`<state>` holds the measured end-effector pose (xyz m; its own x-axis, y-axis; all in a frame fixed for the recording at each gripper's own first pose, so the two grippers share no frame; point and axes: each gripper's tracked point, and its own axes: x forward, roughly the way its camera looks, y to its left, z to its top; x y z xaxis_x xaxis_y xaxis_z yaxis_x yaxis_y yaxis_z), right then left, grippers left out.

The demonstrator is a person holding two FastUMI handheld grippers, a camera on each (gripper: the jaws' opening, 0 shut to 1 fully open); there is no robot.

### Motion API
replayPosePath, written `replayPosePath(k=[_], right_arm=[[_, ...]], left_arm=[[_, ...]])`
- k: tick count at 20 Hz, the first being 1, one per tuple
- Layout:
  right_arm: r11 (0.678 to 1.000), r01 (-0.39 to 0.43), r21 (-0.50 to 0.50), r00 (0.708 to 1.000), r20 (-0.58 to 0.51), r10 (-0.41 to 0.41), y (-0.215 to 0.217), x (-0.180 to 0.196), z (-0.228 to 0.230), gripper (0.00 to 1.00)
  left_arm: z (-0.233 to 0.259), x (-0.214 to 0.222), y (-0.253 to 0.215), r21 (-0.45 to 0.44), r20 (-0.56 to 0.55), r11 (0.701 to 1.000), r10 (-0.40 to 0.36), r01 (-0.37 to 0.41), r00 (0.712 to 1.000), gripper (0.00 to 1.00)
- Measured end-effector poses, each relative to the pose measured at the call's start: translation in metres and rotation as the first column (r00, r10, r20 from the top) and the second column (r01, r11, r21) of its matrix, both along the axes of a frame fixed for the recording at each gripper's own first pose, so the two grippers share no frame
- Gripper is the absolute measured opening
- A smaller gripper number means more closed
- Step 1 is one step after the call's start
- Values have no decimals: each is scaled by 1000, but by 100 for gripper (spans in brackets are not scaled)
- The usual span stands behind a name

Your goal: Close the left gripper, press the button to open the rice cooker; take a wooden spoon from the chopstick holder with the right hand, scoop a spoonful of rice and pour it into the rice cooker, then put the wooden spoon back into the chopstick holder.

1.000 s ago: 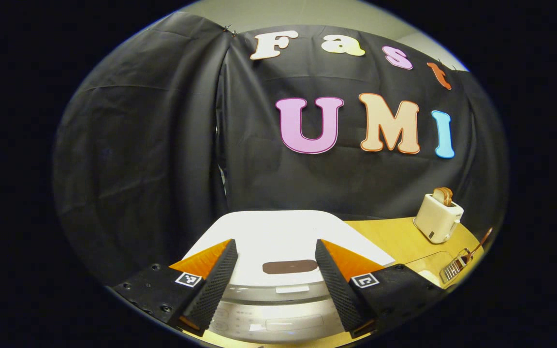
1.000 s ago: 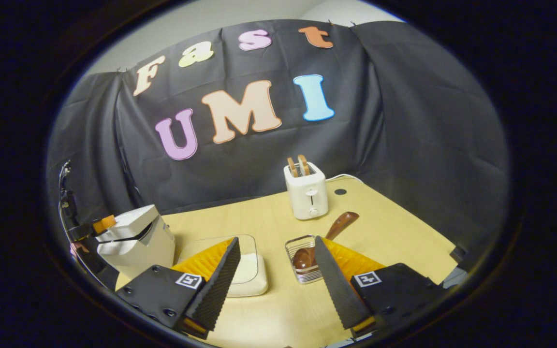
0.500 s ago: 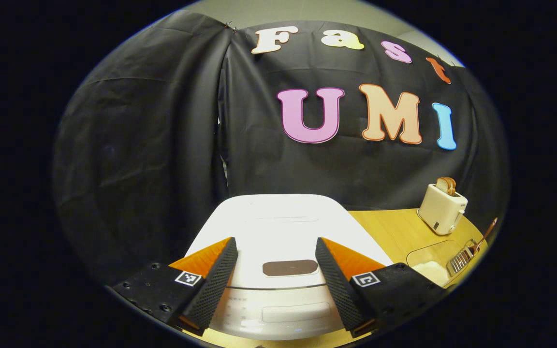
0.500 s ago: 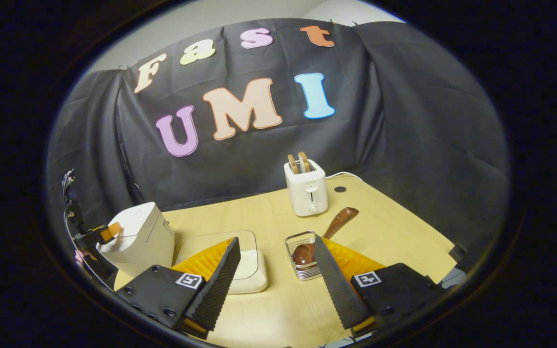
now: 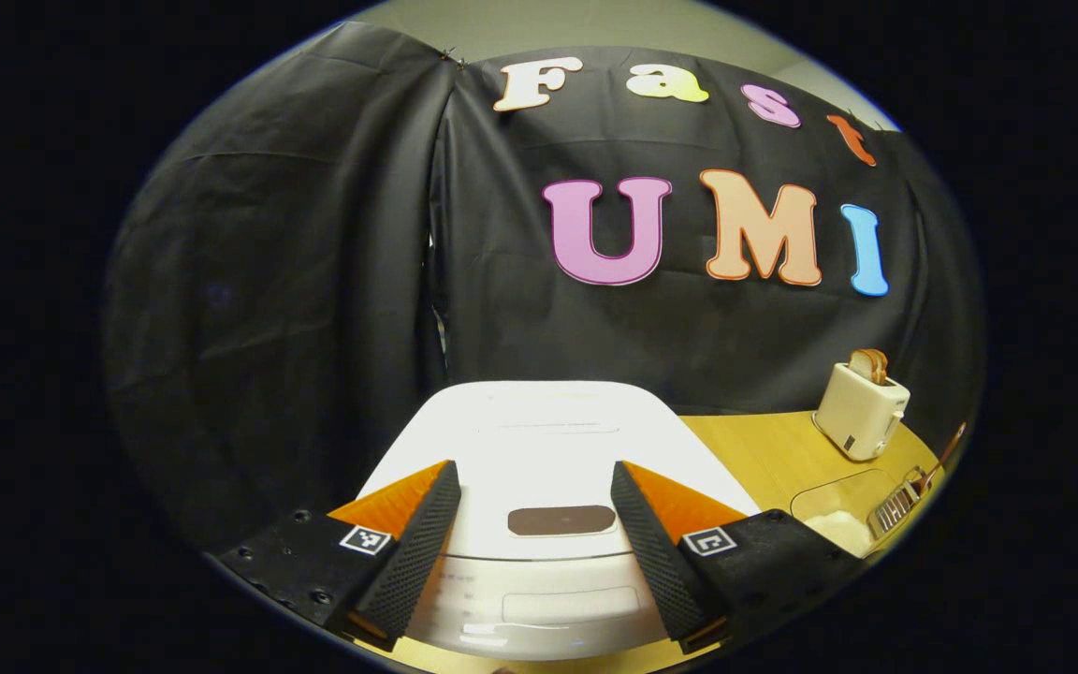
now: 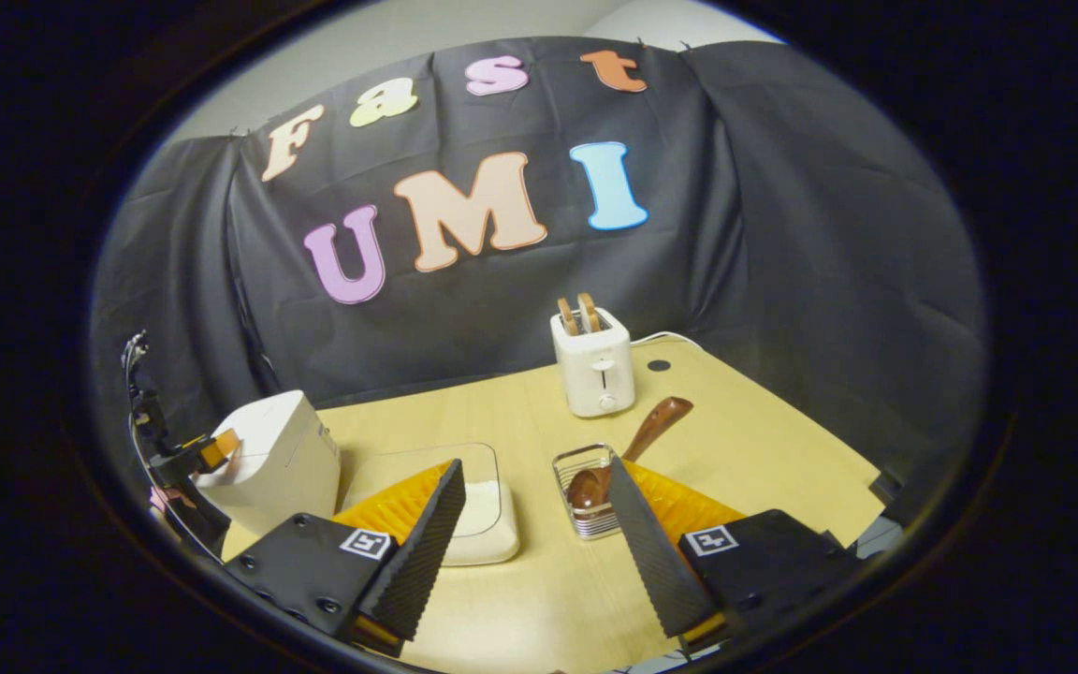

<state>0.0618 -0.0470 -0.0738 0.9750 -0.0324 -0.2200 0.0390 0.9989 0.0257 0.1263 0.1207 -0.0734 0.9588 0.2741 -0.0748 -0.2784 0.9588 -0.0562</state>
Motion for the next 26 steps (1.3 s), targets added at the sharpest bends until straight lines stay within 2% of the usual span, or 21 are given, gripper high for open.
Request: replayPosePath(k=[1, 3, 7, 10, 13, 15, 21, 24, 25, 26], right_arm=[[1000, -2, -1, 1000, 10, 2, 1, 1, 4, 97], [1000, -9, -1, 1000, 26, 9, 3, 2, 10, 97], [999, -52, 2, 995, 83, 52, 12, 6, 30, 97], [994, -110, -1, 985, 136, 109, 25, 6, 50, 97], [986, -165, 29, 966, 206, 156, 35, -2, 76, 98], [983, -183, 35, 951, 261, 167, 37, -9, 93, 97], [990, -127, -66, 897, 418, 143, 18, -37, 124, 96], [987, -123, -107, 901, 405, 156, 12, -47, 117, 98], [986, -129, -110, 900, 404, 163, 12, -49, 118, 97], [985, -135, -110, 898, 406, 169, 11, -51, 119, 97]], left_arm=[[-1, -1, 0, -3, -9, 1000, 3, -3, 1000, 96], [20, -8, -7, -6, 48, 1000, -5, 6, 999, 97], [73, -20, -33, 63, 119, 996, -72, 65, 990, 95], [93, -35, -61, 27, 149, 990, -139, 137, 979, 95], [92, -49, -87, -57, 151, 980, -181, 192, 972, 96], [86, -58, -96, -91, 142, 976, -185, 199, 972, 96], [62, -81, -122, -133, 103, 971, -187, 200, 977, 96], [59, -93, -131, -129, 100, 974, -172, 184, 980, 95], [60, -97, -134, -129, 106, 975, -168, 181, 980, 99], [59, -101, -138, -128, 108, 976, -162, 176, 981, 95]])
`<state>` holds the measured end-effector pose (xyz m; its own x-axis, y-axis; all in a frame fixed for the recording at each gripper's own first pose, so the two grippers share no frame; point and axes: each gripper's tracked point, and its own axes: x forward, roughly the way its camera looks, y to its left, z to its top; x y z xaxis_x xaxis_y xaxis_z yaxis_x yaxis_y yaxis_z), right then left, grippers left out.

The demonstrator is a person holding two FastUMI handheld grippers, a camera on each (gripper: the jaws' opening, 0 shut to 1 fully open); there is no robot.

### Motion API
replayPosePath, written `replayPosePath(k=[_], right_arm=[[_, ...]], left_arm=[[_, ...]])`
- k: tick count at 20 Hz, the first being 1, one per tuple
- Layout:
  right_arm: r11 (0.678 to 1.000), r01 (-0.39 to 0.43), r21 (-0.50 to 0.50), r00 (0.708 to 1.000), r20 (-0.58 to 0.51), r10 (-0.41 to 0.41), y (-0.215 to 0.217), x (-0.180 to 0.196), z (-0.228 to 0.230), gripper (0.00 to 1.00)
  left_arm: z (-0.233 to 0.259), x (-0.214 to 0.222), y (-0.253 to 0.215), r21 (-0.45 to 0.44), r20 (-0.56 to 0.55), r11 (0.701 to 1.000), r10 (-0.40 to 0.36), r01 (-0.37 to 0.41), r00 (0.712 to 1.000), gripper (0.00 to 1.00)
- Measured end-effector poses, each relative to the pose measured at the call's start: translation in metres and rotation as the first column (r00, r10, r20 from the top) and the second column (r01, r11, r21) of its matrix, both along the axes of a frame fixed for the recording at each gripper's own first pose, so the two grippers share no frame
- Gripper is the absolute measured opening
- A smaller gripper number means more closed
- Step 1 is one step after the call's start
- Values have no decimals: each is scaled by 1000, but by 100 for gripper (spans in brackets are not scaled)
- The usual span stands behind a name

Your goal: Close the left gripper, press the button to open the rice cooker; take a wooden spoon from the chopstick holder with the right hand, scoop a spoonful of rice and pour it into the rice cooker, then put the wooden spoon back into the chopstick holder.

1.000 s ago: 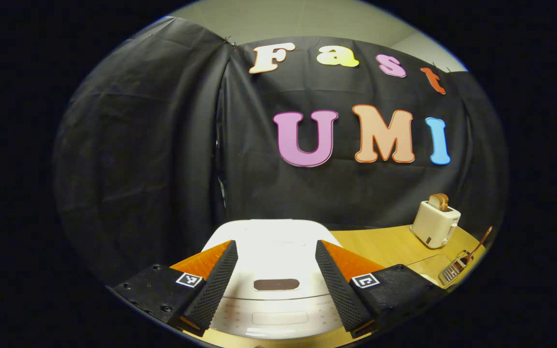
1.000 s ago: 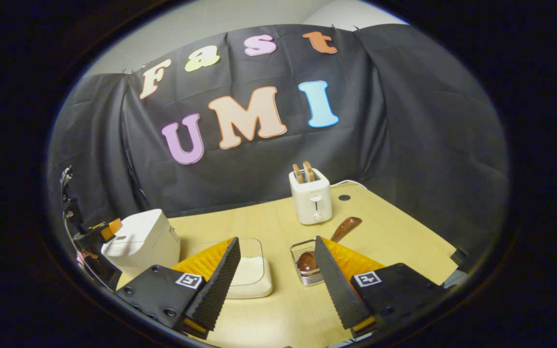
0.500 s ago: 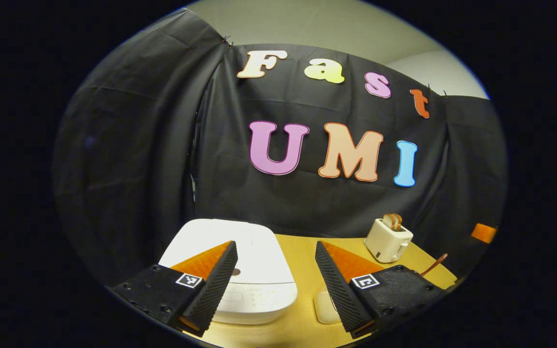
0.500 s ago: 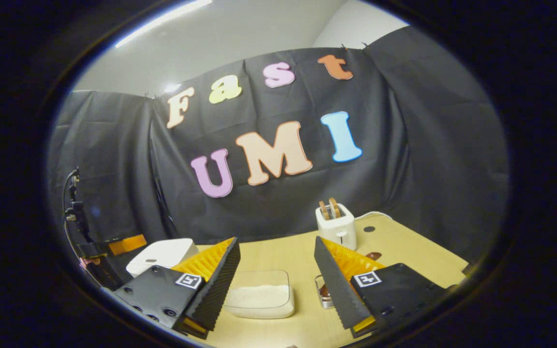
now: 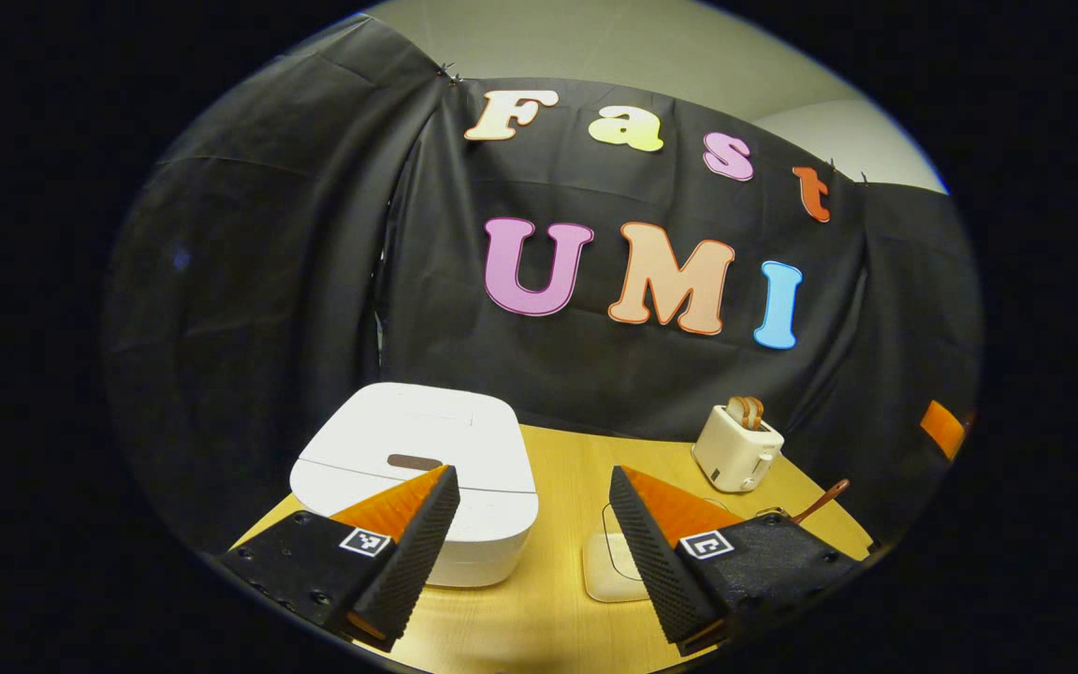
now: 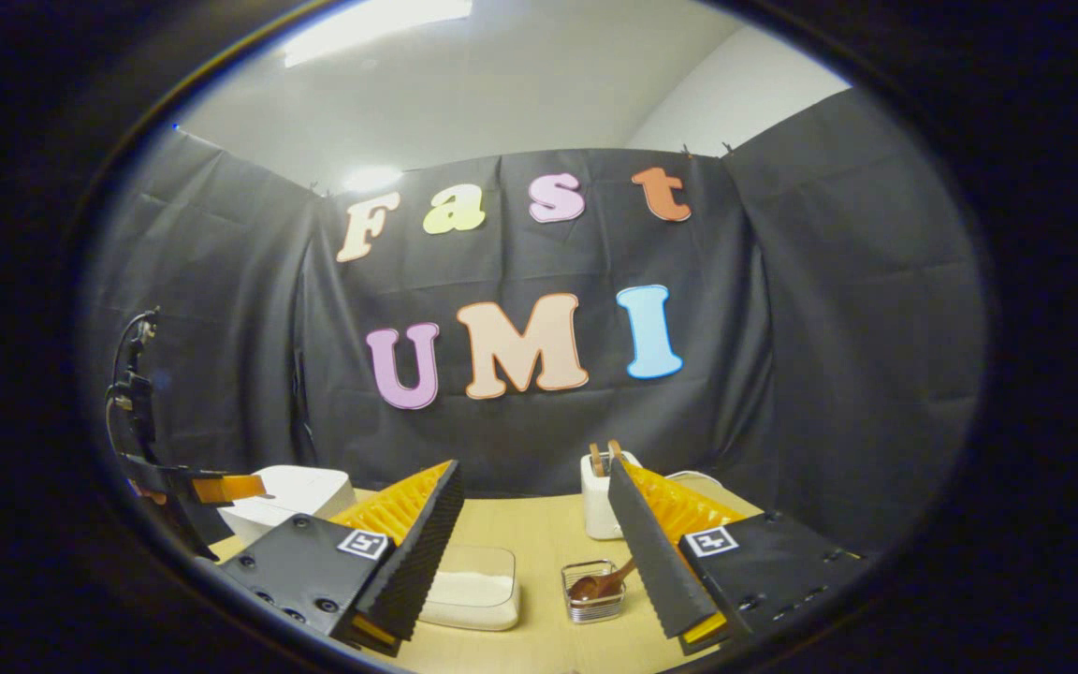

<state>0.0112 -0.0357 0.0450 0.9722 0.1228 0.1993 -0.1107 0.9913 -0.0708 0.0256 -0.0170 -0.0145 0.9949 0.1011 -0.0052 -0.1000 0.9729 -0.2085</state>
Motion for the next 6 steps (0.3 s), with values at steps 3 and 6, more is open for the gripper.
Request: replayPosePath(k=[3, 6], right_arm=[[1000, -19, 5, 1000, -14, 19, -4, -3, -5, 98], [999, -42, 4, 999, -32, 42, -12, -4, -12, 99]], left_arm=[[3, -9, -8, 8, 11, 1000, 16, -16, 1000, 96], [4, -19, -18, 20, 23, 999, 30, -31, 999, 95]])
